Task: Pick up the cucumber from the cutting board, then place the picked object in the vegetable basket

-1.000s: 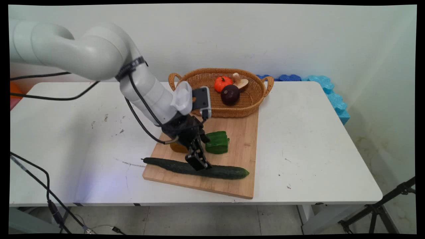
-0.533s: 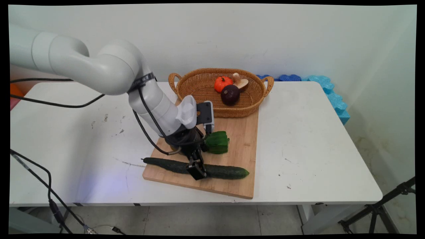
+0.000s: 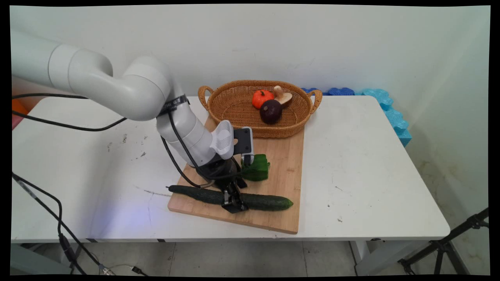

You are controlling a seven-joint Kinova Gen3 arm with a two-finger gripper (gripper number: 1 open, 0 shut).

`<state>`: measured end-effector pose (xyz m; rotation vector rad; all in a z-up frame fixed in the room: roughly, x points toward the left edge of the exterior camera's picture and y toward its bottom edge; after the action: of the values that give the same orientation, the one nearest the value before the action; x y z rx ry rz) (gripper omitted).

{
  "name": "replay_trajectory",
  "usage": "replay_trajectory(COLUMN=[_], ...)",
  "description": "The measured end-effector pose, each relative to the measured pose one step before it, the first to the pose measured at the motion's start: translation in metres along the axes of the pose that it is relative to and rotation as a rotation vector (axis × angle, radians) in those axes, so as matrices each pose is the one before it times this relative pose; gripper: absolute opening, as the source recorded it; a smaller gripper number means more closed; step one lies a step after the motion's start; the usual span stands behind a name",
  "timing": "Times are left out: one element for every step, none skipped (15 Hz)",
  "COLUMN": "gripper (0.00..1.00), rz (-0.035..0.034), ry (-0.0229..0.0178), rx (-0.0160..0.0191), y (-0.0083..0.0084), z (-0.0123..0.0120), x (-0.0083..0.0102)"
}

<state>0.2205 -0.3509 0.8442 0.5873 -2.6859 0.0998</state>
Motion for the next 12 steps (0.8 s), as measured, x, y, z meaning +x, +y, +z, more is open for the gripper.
replay_trajectory(gripper=[0.0, 0.0, 0.0, 0.0, 0.0, 0.0, 0.0, 0.0, 0.0, 0.0, 0.0, 0.0], rz=[0.00265, 0.00199, 0.00152, 0.0021, 0.00253, 0.00147, -0.00064, -0.00298, -0.00631, -0.00876, -0.01478, -0.01812], ry=[-0.00224, -0.00123, -0.00019, 0.00062, 0.00111, 0.00425, 0.0046, 0.00645, 0.00428, 0.00038, -0.0012, -0.0015], rx=[0.0001, -0.00143, -0.00124, -0.00176, -0.00249, -0.00272, -0.00254, -0.00184, -0.00069, -0.00058, 0.00207, 0.00131], y=[0.00061, 0.00077, 0.00057, 0.00101, 0.00125, 0.00136, 0.00144, 0.00159, 0.00156, 0.00126, 0.00091, 0.0011], z=[0.00118, 0.00091, 0.00047, 0.00019, 0.00012, -0.00066, -0.0015, -0.00293, -0.00461, -0.00487, -0.00747, -0.00958], x=[0.00004, -0.00004, 0.00009, 0.00007, 0.00037, 0.00117, 0.00145, 0.00211, 0.00247, 0.00266, 0.00322, 0.00393])
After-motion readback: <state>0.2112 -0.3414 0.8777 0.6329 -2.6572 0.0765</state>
